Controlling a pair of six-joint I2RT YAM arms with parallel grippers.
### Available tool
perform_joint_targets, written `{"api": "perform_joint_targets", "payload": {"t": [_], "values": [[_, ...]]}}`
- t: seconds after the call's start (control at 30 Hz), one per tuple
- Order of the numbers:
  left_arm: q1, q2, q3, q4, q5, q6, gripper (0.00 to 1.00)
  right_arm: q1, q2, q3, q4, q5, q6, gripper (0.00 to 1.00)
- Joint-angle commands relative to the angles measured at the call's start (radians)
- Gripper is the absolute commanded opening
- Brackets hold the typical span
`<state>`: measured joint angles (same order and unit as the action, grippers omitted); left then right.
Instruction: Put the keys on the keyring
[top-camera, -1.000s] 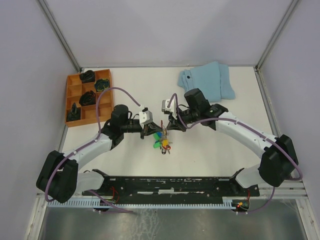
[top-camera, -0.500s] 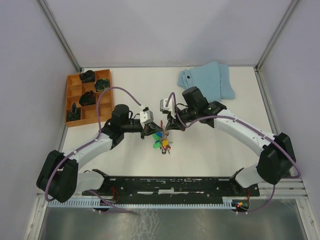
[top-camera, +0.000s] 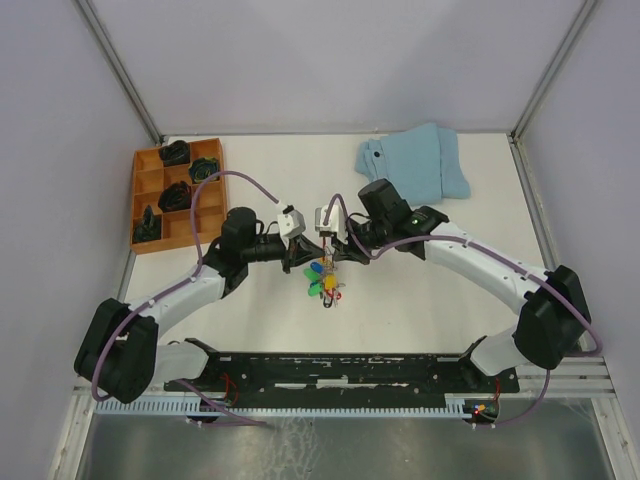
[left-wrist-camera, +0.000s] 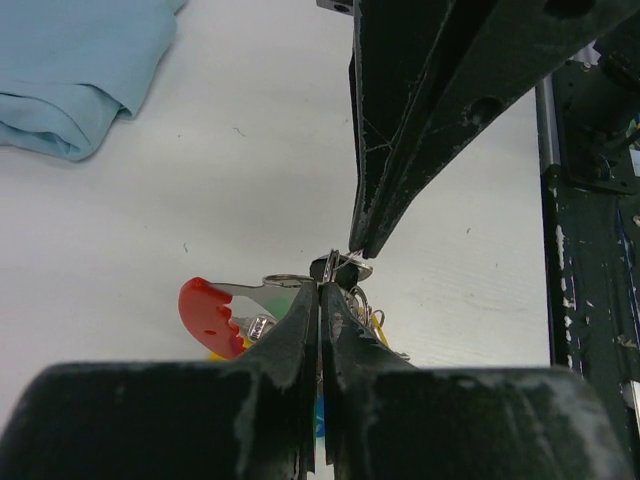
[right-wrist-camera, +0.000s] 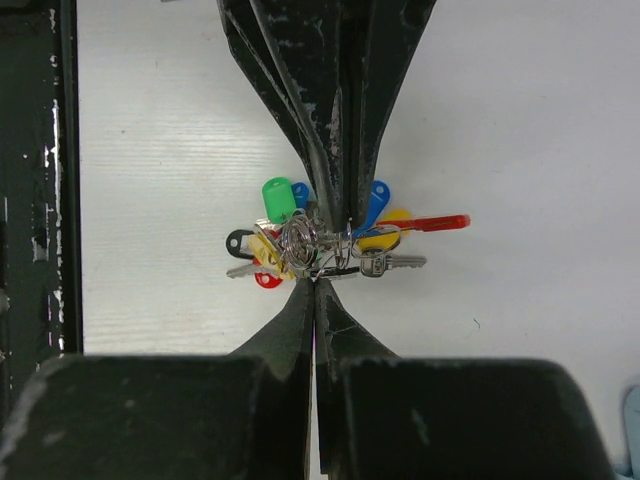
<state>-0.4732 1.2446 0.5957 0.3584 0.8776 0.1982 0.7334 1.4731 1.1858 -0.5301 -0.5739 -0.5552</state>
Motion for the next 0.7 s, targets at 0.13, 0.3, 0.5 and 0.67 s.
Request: {"api": "perform_joint_targets", "payload": {"t": [0.13,0.3,0.5,0.67], "values": [[0.017,-0.008,-0.001,0.195,-0.03,-0.114,0.03,0.008,-0.04,-0.073,0.113,0.083,0.033,0.01],[0.018,-0.01,-0.008,0.203,-0.022,-0.109,0.03,0.008,-0.074,-0.142,0.25,0.095,0.089,0.07],[0.019,-0.013,-0.013,0.209,-0.012,-0.103,0.03,0.008,-0.093,-0.167,0.3,0.069,0.122,0.16],[0.018,-0.014,-0.016,0.208,-0.01,-0.1,0.03,0.006,-0.106,-0.19,0.347,0.079,0.145,0.19]]}}
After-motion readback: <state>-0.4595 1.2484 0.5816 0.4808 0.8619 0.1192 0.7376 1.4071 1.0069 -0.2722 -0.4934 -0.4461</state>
